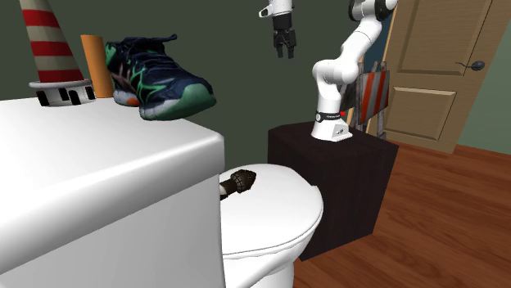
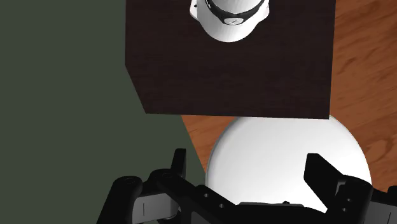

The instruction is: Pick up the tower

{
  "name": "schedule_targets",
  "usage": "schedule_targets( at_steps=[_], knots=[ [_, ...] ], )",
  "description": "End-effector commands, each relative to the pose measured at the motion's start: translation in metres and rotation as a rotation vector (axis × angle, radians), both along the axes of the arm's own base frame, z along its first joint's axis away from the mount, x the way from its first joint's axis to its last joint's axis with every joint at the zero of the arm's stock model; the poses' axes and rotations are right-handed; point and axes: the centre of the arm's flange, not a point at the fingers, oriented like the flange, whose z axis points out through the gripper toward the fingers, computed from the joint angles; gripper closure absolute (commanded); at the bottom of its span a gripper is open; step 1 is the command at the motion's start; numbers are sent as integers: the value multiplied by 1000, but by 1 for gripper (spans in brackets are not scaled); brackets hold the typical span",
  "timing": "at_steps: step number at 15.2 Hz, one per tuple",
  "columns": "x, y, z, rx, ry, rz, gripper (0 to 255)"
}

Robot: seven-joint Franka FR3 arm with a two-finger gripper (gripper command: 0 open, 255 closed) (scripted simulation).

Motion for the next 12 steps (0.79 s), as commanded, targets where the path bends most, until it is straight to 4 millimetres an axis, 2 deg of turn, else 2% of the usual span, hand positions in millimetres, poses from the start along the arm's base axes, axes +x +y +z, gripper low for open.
schedule_targets(
  at_steps=[1, 12],
  knots=[
    [0, 0, 0, 0, 0, 0, 0],
    [79, 41, -108, 34, -39, 34, 0]
  ],
)
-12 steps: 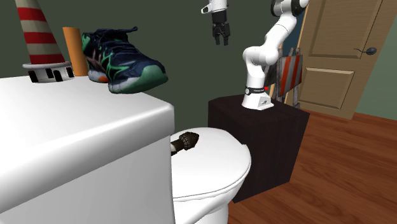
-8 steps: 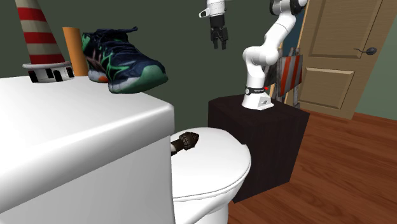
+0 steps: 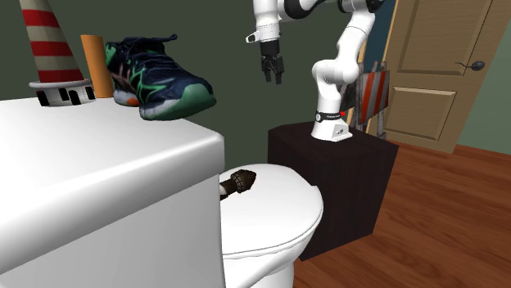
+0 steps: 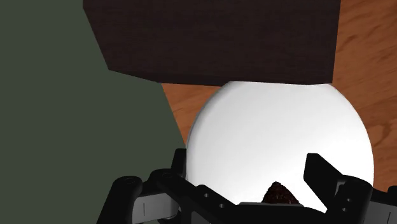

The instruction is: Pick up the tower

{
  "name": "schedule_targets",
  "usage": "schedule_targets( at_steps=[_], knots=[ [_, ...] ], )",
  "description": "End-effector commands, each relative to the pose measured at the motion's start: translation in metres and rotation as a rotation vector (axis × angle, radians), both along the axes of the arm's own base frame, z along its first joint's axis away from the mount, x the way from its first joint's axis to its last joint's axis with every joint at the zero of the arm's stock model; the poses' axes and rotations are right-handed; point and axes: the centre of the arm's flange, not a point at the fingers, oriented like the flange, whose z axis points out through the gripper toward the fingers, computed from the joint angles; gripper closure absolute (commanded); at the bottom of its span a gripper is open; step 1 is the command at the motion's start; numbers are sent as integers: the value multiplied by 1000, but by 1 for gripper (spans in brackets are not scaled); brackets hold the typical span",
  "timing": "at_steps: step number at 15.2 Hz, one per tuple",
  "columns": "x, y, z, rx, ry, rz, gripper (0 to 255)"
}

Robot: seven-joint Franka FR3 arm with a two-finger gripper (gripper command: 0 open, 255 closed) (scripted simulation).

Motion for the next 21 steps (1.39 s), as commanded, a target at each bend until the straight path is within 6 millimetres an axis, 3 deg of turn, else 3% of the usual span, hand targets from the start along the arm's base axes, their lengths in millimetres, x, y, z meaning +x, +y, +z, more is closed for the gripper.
schedule_targets(
  at_steps=[1, 21],
  knots=[
    [16, 8, -20, 7, -10, 6, 0],
    [165, 100, -202, 69, -80, 67, 0]
  ],
)
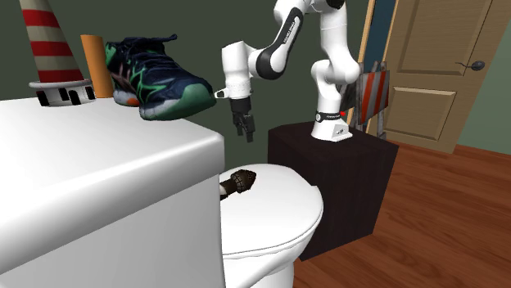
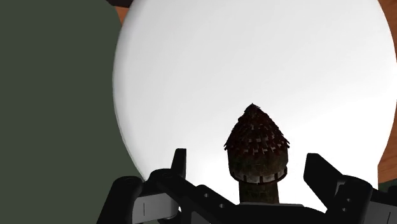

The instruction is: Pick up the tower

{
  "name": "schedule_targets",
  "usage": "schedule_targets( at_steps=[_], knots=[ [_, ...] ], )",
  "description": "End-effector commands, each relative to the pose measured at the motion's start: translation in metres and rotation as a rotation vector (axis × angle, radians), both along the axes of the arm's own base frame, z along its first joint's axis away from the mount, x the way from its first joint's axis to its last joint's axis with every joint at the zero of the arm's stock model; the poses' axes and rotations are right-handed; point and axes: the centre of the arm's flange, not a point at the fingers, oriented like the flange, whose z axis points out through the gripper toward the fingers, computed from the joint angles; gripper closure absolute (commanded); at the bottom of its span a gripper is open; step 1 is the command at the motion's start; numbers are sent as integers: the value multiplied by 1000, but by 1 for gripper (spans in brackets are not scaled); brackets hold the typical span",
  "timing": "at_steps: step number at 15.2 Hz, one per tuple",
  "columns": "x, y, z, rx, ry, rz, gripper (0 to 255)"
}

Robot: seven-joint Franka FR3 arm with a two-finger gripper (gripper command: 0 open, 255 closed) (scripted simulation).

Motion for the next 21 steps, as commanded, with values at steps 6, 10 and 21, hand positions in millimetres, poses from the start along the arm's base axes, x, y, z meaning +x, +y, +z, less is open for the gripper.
schedule_targets(
  at_steps=[6, 10, 21],
  knots=[
    [54, 36, -61, 22, -25, 21, 0],
    [85, 58, -94, 35, -40, 34, 0],
    [110, 76, -160, 45, -51, 43, 0]
  ],
)
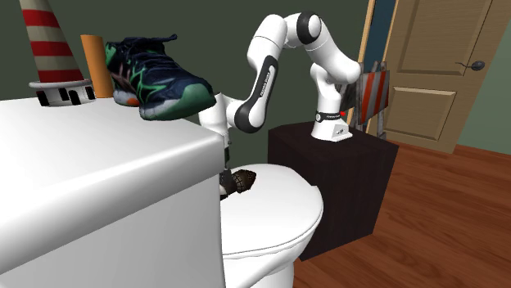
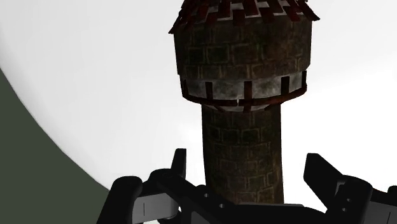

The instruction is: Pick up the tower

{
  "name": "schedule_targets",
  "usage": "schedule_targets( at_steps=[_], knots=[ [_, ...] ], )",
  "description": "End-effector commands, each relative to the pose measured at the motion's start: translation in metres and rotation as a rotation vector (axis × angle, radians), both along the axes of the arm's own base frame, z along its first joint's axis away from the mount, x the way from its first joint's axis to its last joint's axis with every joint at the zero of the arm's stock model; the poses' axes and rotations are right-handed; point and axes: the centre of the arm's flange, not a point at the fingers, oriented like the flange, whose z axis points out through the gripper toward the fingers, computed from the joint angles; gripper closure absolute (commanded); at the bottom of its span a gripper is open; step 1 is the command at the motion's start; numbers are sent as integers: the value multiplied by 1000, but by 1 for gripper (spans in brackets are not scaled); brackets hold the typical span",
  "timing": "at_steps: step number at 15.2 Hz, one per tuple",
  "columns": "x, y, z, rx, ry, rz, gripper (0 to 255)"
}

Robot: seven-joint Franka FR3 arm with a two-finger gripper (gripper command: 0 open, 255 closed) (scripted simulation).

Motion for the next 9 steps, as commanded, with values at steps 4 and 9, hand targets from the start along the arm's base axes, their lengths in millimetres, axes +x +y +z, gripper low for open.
schedule_targets(
  at_steps=[4, 9],
  knots=[
    [-1, 0, -8, 0, 0, 0, 255],
    [-1, 0, -7, 0, 0, 0, 255]
  ],
)
